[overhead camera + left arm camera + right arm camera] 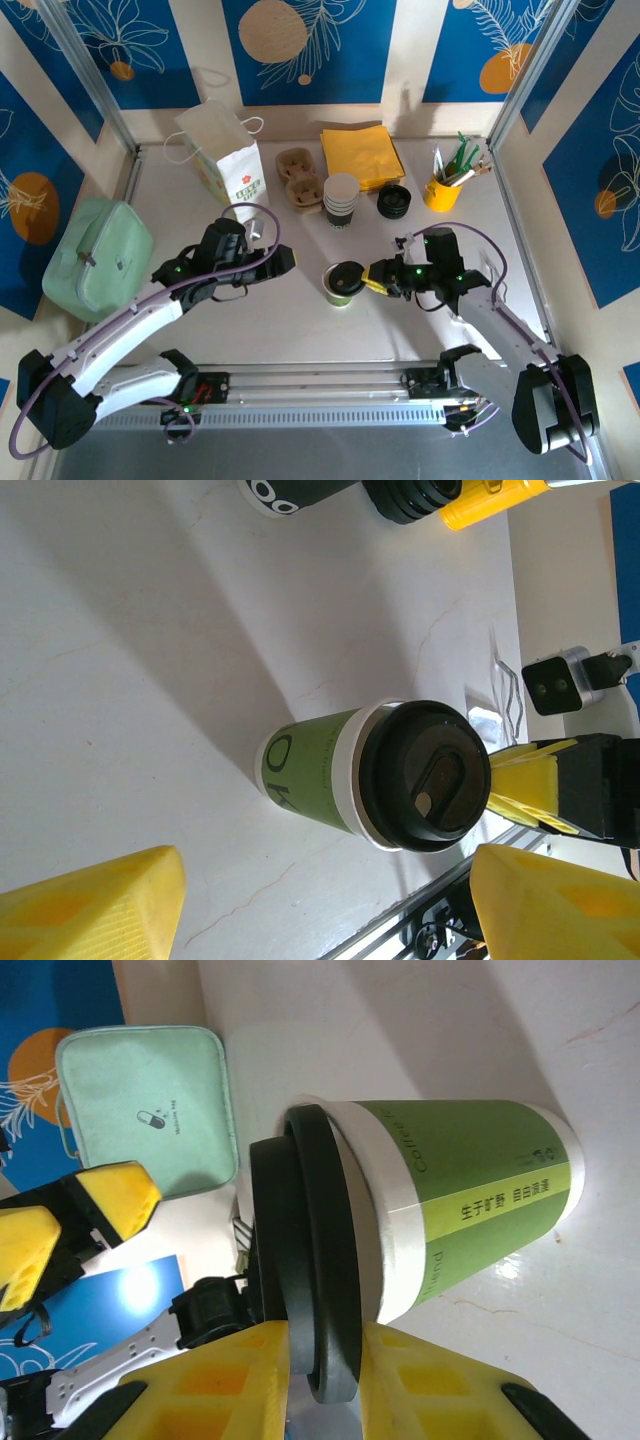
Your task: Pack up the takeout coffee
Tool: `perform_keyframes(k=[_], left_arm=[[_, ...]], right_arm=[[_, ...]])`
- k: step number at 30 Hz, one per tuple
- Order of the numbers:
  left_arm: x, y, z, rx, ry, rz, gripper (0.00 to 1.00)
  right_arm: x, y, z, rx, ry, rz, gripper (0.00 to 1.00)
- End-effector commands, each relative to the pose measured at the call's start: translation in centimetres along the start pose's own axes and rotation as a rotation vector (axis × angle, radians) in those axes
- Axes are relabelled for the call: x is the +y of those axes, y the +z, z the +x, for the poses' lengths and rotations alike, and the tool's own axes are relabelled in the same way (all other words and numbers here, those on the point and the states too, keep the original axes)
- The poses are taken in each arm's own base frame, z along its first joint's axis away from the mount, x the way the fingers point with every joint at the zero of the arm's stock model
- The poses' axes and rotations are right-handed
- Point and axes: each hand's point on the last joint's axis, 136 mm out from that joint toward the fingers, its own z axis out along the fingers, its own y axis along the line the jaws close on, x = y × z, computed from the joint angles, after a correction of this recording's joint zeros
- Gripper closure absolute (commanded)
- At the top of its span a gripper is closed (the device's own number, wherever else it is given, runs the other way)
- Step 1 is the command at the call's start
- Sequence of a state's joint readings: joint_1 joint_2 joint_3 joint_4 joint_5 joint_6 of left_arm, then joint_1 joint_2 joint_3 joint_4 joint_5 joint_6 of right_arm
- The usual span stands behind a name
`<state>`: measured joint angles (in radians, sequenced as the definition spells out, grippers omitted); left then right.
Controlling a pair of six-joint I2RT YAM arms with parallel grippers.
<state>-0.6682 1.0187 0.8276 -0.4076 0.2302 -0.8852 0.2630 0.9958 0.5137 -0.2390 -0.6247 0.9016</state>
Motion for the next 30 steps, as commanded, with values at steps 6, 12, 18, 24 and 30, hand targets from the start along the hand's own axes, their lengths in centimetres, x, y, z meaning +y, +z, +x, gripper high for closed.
perform_keyframes(k=[6, 12, 18, 24, 30], left_arm=[[-0.1, 0.1, -0.1, -0.004, 0.02, -0.009, 0.25], [-0.3, 0.1, -0.3, -0.005, 0.026, -0.012, 0.25], [-0.2, 0.2, -0.2, 0.002, 0.027, -0.012, 0.25], [0.1, 0.5, -0.1, 0.005, 0.025, -0.023, 0.25], [0.4, 0.6, 0.1, 0.008, 0.02, -0.028, 0.25]], right_arm=[[-0.6, 0.4, 0.2, 0.014, -0.019, 0.033, 0.74], [-0.9, 0.7, 0.0, 0.009, -0.027, 0.057, 0.72], [-1.2, 0.9, -0.2, 0.002, -0.037, 0.075, 0.71], [-1.4, 1.2, -0.1, 0.003, -0.043, 0.09, 0.71], [-1.2, 1.5, 0.0, 0.01, -0.053, 0.096, 0.7]])
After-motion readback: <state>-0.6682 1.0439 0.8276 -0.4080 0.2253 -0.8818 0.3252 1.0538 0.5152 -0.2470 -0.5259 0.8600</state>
